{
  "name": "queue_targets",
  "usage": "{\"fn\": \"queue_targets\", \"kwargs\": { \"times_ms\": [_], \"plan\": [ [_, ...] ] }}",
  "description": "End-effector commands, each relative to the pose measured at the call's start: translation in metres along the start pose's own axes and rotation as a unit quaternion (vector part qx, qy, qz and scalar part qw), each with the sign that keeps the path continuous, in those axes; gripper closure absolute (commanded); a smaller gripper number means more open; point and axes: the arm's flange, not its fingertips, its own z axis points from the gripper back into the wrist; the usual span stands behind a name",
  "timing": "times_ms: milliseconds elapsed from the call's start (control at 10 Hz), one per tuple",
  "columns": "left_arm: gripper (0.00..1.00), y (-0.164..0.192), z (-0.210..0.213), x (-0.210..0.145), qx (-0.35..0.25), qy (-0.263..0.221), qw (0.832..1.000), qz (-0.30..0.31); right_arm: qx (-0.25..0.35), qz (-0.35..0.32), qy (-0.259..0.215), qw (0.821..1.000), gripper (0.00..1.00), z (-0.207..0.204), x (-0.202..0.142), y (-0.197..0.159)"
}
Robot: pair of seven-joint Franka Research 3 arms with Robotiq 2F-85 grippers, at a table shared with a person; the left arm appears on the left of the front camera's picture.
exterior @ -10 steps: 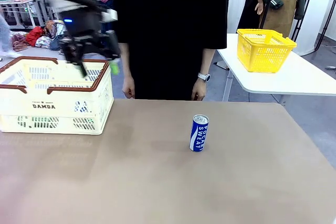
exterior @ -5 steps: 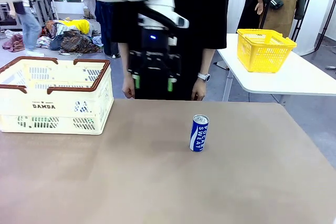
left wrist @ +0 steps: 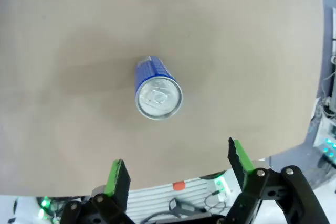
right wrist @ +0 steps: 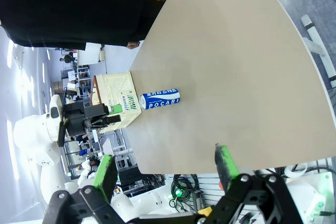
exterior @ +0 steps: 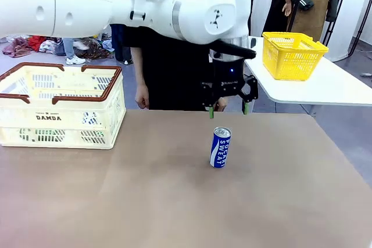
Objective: Place the drinks into the Shopping basket.
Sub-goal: Pick up one drink and place it into the Shopping basket.
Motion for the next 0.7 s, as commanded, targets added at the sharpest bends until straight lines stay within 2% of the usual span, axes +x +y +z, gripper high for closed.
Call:
{"fn": "queue_targets", "kwargs": {
  "times_ms": [0, 100, 500, 600],
  "plan": [
    [0.00, 0.027, 0.000, -0.015, 0.032, -0.002, 0.999, -0.031, 0.007, 0.012, -0.002, 1.000, 0.00, 0.001, 0.001, 0.000],
    [0.00, 0.000, 0.000, 0.000, 0.000, 0.000, 1.000, 0.000, 0.007, 0.012, -0.002, 1.000, 0.00, 0.001, 0.001, 0.000],
    [0.00, 0.002, -0.002, -0.001, 0.001, -0.002, 1.000, -0.004, 0.007, 0.012, -0.002, 1.000, 0.00, 0.001, 0.001, 0.000],
    [0.00, 0.006, -0.018, 0.004, 0.018, -0.018, 1.000, 0.013, 0.007, 0.012, -0.002, 1.000, 0.00, 0.001, 0.001, 0.000]
  ]
}}
